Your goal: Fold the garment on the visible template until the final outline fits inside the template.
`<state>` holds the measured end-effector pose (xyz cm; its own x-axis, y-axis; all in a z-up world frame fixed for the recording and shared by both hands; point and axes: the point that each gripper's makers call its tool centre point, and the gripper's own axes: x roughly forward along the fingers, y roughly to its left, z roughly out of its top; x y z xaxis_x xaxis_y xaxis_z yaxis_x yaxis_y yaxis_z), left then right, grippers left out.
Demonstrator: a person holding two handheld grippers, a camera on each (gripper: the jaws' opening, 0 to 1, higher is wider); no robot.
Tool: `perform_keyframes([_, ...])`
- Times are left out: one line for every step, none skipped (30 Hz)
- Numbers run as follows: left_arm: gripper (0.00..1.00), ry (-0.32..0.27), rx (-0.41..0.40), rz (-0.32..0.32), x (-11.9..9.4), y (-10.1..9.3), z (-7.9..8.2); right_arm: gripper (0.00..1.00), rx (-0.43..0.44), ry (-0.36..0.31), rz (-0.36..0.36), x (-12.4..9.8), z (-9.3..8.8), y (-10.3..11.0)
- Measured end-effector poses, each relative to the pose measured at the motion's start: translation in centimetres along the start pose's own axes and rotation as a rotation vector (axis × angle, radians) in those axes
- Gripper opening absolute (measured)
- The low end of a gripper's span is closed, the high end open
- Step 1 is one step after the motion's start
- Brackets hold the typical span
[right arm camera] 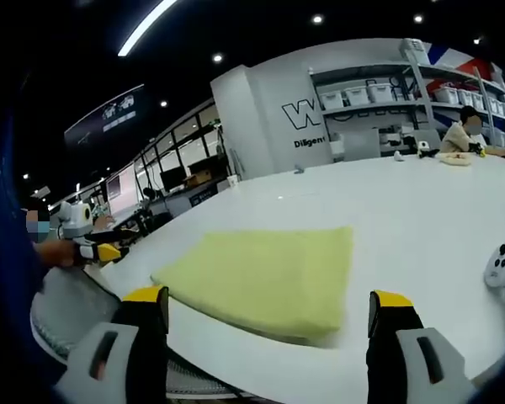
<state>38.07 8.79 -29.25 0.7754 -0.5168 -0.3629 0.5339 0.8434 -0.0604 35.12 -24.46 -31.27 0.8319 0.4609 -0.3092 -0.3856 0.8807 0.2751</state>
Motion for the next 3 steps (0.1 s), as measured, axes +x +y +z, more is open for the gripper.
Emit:
perform_keyframes([0.99,0.001,0.001,0.0,0.01,-0.06,0.02,0.99,0.001,0.001,0.002,0.03,-0.01,0.04])
perform_keyframes([0.99,0.001,0.005,-0.001,0.03,-0.13,0.05,0.99,0.001,0.003,0.007,0.15,-0.1,0.08])
perform_keyframes([0.99,-0.001,0.006,-0.003,0.03,-0.09,0.07,0.99,-0.002,0.005,0.008,0.23,-0.17,0.12])
